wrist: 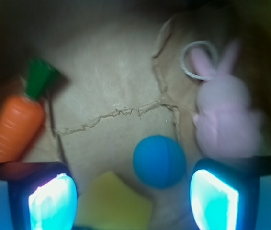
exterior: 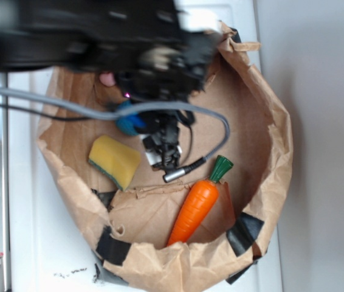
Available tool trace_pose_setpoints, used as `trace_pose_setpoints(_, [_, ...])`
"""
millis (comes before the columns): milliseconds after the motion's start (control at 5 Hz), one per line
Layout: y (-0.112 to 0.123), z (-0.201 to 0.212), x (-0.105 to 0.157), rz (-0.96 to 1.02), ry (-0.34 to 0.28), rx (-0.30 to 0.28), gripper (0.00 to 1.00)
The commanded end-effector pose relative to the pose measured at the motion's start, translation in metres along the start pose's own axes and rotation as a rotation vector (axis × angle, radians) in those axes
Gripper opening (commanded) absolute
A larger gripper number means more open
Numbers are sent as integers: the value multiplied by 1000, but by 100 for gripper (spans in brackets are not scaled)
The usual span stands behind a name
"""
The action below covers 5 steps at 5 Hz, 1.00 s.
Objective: Grab the blue ball.
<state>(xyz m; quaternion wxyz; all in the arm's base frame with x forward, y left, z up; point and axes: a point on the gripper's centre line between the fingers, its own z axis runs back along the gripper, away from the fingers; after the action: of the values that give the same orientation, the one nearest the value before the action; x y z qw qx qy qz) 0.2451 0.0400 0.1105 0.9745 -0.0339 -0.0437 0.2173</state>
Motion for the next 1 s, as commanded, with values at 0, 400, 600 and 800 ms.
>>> trace_pose_setpoints(0, [6, 14, 5, 34, -49, -12, 100])
trace_pose_setpoints(400, [6, 14, 5, 34, -49, -12, 100])
trace_pose_setpoints(600, [10, 1, 7, 67, -27, -60, 100])
trace_pose_setpoints(800, [8, -13, 15, 121, -30, -57, 100])
